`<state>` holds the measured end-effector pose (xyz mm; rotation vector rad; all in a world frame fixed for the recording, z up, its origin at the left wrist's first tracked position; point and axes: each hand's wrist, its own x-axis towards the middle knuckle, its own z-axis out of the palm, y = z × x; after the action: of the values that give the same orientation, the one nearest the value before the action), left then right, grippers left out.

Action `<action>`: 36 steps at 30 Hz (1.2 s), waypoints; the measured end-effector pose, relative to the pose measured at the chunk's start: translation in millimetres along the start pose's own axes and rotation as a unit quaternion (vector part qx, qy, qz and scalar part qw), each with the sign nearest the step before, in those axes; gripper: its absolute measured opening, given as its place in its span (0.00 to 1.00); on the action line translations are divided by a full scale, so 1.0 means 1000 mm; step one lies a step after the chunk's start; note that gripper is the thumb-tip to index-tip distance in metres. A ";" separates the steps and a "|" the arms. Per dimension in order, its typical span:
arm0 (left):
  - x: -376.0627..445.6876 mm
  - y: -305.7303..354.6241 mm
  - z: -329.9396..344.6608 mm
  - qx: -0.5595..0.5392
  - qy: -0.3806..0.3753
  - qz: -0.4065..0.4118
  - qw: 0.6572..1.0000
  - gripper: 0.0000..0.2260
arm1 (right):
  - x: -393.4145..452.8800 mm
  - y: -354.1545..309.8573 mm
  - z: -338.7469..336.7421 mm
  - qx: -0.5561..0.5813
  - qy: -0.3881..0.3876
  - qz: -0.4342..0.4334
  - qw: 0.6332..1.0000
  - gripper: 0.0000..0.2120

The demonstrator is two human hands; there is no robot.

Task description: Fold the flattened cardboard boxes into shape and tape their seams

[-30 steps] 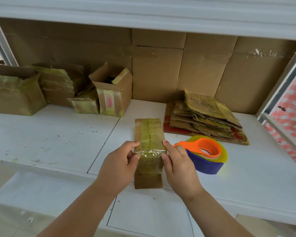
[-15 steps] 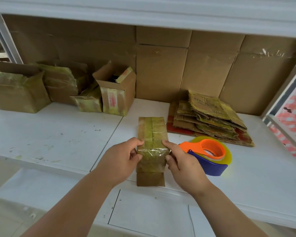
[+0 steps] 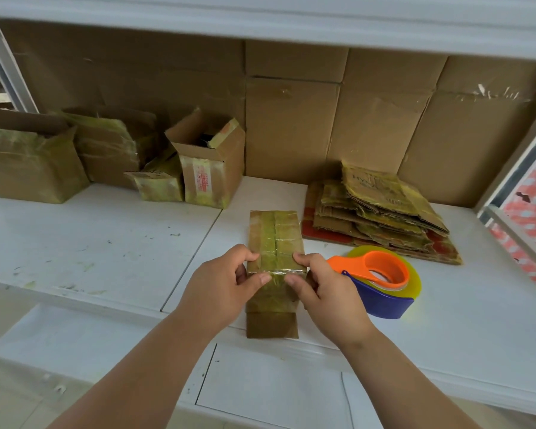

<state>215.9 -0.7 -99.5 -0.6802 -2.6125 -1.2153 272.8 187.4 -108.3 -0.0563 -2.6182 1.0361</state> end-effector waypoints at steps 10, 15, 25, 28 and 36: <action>0.006 -0.009 -0.005 0.024 -0.034 0.042 0.998 0.16 | 0.002 -0.003 -0.007 -0.042 -0.045 -0.025 0.998 0.18; 0.003 -0.007 -0.001 0.001 -0.012 0.017 1.000 0.14 | 0.001 -0.004 -0.009 -0.055 -0.053 -0.039 0.996 0.17; 0.023 -0.001 -0.023 0.064 -0.106 -0.078 0.989 0.29 | -0.005 -0.019 0.009 0.090 -0.125 -0.026 0.988 0.17; 0.023 0.003 -0.022 0.121 -0.147 -0.080 0.979 0.48 | 0.002 -0.024 0.006 0.178 -0.112 0.010 0.978 0.20; 0.036 -0.015 -0.050 0.050 -0.158 -0.097 0.981 0.41 | 0.030 -0.012 -0.020 0.035 0.092 0.077 0.992 0.31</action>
<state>175.5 -35.7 -64.9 -0.6602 -3.0423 -1.0907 251.0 196.5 -78.3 -0.3260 -2.4398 1.1161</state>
